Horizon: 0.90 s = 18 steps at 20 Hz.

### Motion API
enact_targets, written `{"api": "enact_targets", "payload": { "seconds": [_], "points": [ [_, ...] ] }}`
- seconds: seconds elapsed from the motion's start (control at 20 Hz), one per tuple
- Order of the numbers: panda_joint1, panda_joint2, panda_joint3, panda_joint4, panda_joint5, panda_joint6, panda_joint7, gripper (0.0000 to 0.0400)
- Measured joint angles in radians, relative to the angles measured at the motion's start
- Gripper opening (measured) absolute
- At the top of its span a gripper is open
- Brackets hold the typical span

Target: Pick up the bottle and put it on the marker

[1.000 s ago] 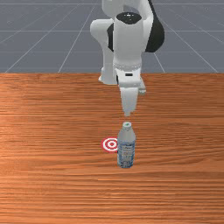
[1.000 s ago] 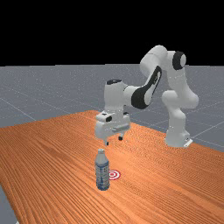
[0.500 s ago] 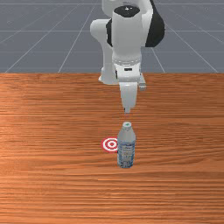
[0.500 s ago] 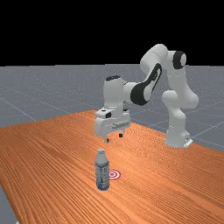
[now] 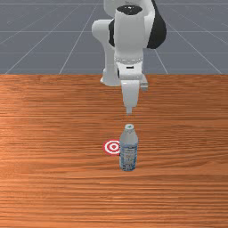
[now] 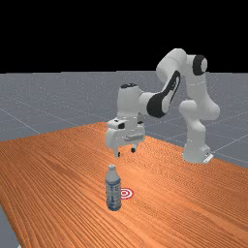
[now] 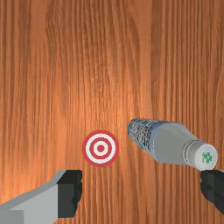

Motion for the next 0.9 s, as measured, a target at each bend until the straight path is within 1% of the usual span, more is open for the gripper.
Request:
{"api": "enact_targets", "payload": {
  "seconds": [0.05,0.2,0.25,0.3,0.35,0.45,0.55,0.6,0.75,0.8,0.9],
  "points": [
    [-0.013,0.022,0.015,0.061,0.0,-0.103,-0.096,0.04],
    [-0.006,0.016,0.014,0.068,0.0,-0.111,-0.071,0.04],
    [0.049,0.037,-0.032,0.106,-0.127,-0.149,0.077,0.04],
    [0.066,0.064,-0.045,0.148,-0.163,-0.175,0.098,0.04],
    [0.073,0.092,-0.051,0.193,-0.172,-0.193,0.1,0.04],
    [0.073,0.152,-0.052,0.288,-0.16,-0.22,0.086,0.04],
    [0.025,0.175,-0.008,0.321,-0.057,-0.206,-0.005,0.04],
    [0.037,0.183,-0.02,0.334,-0.075,-0.215,0.029,0.04],
    [0.041,0.203,-0.024,0.366,-0.084,-0.228,0.033,0.04],
    [0.05,0.227,-0.033,0.408,-0.102,-0.248,0.043,0.04],
    [0.053,0.28,-0.036,0.496,-0.106,-0.283,0.041,0.04]
  ]
}}
